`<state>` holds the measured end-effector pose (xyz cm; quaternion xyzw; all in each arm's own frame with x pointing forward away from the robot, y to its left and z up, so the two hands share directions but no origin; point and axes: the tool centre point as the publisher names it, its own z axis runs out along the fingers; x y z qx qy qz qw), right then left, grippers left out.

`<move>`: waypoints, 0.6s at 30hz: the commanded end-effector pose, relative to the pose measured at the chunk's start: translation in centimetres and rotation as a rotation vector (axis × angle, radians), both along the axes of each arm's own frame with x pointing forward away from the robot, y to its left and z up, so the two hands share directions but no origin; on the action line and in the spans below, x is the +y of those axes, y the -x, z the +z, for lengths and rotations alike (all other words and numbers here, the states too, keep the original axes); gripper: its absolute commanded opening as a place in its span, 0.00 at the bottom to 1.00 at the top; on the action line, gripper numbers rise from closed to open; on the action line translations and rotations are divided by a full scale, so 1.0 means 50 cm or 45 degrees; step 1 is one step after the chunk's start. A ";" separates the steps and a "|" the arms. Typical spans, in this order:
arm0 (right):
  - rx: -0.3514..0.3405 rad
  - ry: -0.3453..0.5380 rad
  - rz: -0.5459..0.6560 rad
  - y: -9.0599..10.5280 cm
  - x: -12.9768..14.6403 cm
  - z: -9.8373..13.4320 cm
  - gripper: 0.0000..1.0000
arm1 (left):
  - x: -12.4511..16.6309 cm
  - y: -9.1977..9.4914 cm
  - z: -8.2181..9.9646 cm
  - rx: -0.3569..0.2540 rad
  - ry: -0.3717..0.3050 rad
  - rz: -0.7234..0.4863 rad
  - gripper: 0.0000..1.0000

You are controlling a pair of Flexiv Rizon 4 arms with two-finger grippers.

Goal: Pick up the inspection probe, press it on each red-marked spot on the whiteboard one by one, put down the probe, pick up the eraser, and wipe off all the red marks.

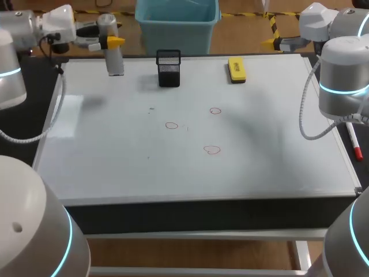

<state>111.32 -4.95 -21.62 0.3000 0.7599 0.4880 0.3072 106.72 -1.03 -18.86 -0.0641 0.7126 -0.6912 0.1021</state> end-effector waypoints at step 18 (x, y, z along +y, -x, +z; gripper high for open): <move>0.002 0.001 0.001 -0.001 -0.001 0.000 1.00 | 0.048 -0.006 -0.076 0.026 0.022 0.053 0.00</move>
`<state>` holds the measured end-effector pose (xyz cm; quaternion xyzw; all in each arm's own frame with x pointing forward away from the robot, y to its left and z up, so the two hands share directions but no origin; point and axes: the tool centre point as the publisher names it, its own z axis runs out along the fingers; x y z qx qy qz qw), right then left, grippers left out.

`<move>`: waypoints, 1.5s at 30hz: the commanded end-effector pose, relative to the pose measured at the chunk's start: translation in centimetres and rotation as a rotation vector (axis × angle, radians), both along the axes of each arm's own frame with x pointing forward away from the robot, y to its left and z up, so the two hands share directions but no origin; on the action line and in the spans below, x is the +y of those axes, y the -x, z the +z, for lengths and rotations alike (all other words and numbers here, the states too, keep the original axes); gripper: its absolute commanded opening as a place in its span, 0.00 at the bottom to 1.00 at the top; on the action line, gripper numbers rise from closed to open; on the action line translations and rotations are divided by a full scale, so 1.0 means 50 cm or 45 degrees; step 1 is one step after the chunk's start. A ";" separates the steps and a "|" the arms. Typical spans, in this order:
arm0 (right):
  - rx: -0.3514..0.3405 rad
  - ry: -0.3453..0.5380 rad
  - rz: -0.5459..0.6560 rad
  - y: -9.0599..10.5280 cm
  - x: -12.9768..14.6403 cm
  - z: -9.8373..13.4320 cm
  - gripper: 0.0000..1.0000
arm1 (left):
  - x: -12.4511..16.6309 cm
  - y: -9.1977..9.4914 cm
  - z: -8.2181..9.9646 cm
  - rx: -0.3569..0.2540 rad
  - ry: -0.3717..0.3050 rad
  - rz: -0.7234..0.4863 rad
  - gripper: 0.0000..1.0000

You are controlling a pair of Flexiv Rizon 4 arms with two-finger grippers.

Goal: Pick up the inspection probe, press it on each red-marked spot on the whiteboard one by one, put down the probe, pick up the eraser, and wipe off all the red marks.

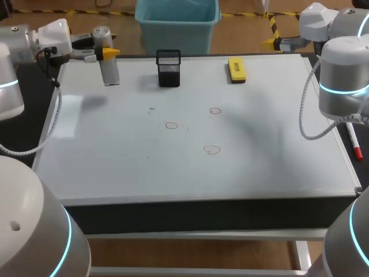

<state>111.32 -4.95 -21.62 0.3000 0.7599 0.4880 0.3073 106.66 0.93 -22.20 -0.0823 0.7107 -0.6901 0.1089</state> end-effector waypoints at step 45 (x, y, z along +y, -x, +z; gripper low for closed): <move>0.420 0.865 1.082 -0.194 0.012 -0.182 1.00 | 0.011 -0.008 -0.012 0.019 0.023 0.027 0.00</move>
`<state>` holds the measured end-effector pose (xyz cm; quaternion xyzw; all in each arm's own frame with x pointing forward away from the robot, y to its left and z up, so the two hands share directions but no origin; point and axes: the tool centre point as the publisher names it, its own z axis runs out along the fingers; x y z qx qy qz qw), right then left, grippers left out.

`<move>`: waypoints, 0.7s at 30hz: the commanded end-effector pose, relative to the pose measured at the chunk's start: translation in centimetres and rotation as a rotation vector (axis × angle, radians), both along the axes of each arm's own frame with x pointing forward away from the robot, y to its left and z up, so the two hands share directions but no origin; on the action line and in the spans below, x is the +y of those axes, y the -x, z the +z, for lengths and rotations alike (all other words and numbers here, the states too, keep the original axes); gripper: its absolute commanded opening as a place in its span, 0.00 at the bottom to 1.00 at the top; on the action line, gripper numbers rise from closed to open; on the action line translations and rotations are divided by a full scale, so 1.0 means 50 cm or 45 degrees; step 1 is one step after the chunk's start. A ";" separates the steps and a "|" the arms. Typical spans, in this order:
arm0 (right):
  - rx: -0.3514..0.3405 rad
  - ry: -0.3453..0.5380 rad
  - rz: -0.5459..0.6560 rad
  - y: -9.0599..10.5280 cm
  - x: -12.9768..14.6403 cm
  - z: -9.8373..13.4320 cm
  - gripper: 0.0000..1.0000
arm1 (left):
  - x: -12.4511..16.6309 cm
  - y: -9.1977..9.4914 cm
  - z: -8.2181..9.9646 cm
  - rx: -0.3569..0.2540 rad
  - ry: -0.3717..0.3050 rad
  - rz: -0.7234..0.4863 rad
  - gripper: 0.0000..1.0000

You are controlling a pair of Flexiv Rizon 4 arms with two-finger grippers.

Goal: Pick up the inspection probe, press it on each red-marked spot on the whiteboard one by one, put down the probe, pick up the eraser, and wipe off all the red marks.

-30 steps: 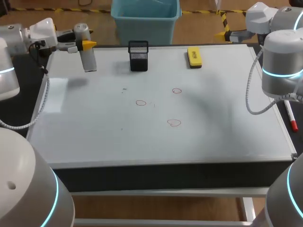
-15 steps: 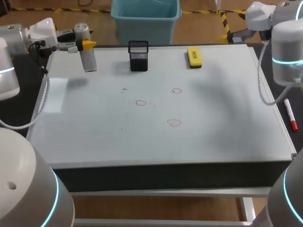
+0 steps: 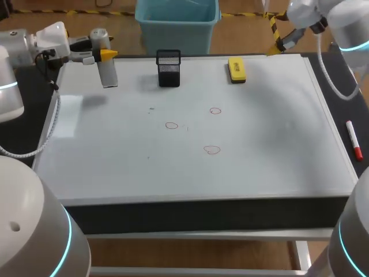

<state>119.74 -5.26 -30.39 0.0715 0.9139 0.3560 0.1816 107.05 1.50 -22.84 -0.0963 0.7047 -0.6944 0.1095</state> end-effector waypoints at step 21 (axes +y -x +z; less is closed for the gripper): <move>-0.198 0.969 1.175 0.003 0.099 -0.058 1.00 | 0.000 -0.001 0.001 -0.002 0.001 0.000 0.00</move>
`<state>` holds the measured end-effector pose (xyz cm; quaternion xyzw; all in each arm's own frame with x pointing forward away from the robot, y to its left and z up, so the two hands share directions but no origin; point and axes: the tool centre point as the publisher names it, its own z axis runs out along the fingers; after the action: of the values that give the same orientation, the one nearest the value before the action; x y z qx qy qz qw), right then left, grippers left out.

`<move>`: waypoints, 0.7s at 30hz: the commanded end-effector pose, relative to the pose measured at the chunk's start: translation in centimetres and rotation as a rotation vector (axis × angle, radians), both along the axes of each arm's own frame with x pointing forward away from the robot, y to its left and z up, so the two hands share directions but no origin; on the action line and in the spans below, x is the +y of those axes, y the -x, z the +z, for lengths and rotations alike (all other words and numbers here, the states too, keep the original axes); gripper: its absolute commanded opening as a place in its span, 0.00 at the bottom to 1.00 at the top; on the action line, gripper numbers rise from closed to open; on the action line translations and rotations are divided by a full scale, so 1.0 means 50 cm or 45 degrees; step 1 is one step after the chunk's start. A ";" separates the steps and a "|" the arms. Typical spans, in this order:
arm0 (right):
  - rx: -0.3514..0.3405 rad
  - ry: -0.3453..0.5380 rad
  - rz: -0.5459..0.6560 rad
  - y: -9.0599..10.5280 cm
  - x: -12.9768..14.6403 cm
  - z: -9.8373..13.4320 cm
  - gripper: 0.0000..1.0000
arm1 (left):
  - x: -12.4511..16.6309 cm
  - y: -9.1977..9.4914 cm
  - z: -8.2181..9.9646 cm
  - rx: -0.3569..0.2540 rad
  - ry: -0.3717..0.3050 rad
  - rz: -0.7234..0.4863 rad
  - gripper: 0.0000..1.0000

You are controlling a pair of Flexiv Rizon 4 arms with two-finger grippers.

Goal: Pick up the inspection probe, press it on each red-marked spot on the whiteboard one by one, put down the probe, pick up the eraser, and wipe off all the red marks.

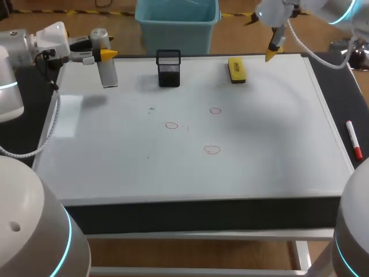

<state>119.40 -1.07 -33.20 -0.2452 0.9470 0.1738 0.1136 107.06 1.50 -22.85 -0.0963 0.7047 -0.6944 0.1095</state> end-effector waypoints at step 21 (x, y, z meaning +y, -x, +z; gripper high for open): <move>-0.210 0.303 0.451 -0.028 0.036 0.001 1.00 | 0.000 -0.001 0.001 -0.002 0.001 0.000 0.00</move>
<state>120.97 0.78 -33.51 -0.4316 0.8905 0.0601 0.1313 107.06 1.50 -22.85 -0.0963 0.7047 -0.6944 0.1095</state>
